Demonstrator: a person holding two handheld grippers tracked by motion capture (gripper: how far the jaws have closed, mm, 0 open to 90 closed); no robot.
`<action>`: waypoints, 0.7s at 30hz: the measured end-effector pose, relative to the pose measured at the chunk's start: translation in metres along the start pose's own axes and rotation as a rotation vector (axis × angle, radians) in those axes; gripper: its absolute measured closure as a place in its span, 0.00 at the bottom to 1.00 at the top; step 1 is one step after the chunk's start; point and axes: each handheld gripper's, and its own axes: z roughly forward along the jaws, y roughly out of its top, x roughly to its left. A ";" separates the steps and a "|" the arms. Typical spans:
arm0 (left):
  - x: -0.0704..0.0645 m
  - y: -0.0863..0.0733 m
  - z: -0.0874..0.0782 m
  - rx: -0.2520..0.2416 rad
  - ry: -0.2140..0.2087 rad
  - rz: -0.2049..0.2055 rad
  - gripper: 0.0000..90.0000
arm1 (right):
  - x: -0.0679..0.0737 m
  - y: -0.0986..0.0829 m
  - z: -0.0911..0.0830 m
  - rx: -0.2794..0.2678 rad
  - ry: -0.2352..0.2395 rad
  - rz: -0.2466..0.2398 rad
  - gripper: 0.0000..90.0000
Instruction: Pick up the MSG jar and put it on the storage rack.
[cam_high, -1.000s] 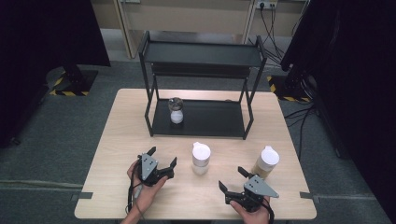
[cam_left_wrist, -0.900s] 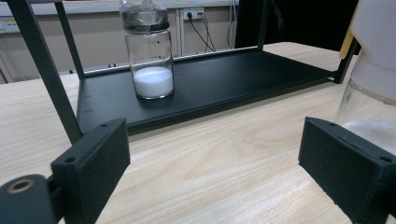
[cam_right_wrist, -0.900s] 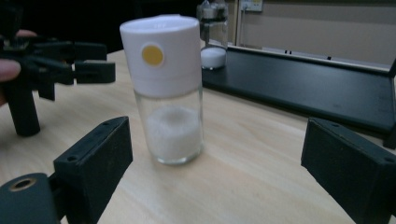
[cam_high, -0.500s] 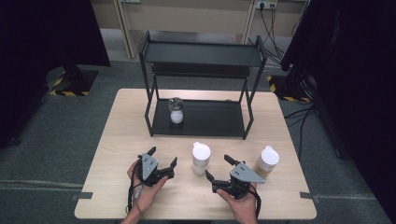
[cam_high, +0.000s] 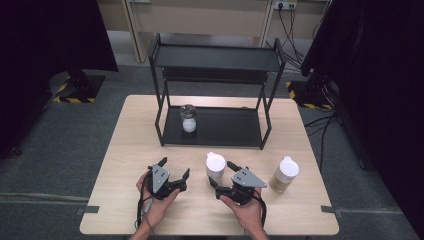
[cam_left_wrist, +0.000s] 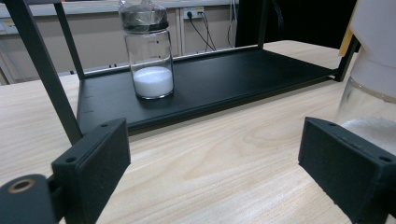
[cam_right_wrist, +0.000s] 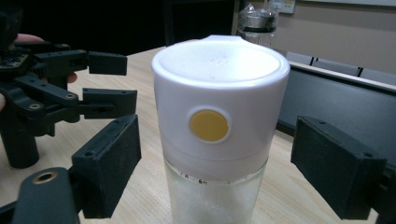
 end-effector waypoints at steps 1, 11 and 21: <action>0.000 0.000 0.000 0.000 0.000 0.002 0.09 | 0.000 0.000 0.001 0.003 0.002 -0.003 0.20; -0.001 0.000 0.000 0.000 0.001 0.008 0.10 | -0.001 -0.003 0.011 0.018 0.007 -0.021 0.26; -0.001 0.000 0.000 -0.001 0.003 0.010 0.10 | -0.002 -0.005 0.015 0.014 0.016 -0.031 0.34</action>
